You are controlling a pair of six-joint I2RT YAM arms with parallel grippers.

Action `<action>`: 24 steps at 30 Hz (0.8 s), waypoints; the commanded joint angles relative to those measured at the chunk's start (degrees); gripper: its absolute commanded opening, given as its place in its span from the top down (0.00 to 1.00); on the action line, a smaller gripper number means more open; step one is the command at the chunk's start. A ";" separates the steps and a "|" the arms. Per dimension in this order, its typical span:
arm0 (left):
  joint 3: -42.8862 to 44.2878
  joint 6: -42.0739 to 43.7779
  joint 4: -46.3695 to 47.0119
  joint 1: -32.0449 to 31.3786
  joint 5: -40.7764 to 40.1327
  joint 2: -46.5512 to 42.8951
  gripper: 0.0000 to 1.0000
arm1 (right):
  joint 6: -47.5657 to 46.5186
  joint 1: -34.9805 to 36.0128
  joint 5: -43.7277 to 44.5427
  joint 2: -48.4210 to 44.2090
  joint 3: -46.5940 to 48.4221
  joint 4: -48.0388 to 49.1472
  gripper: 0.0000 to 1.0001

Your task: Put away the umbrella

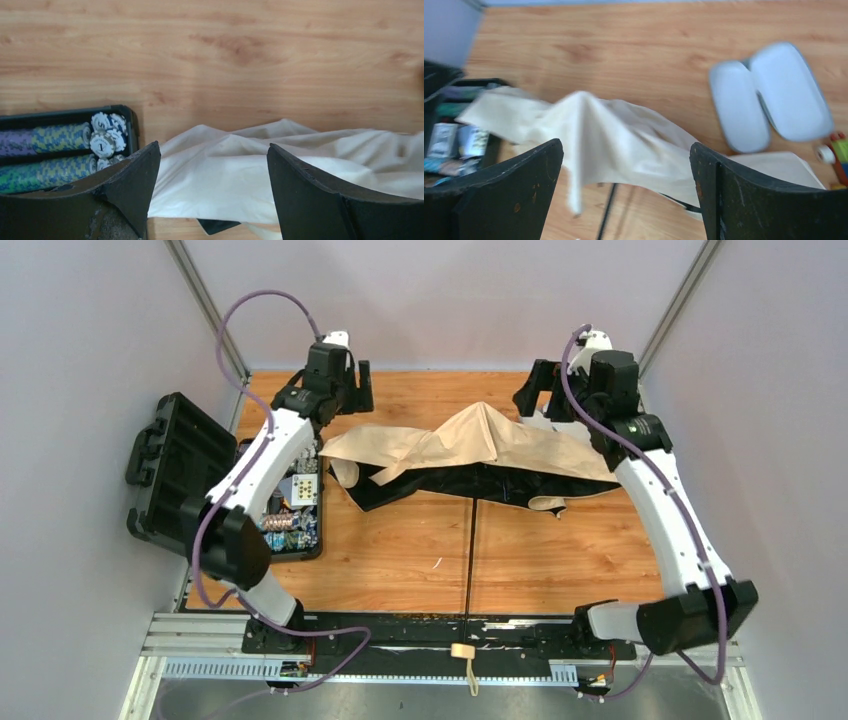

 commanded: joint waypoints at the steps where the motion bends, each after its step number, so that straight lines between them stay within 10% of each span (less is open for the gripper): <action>1: -2.07 3.16 -0.68 0.87 2.91 7.55 0.15 | -3.28 -6.91 2.08 5.93 -5.65 -1.46 0.00; 8: -10.28 -2.68 7.86 0.59 12.92 14.75 0.21 | 1.32 -11.22 -11.39 17.08 -18.65 10.19 0.10; 24: -26.13 -19.23 29.35 -11.16 19.26 15.61 0.27 | 15.44 2.67 -19.34 23.96 -34.66 35.30 0.18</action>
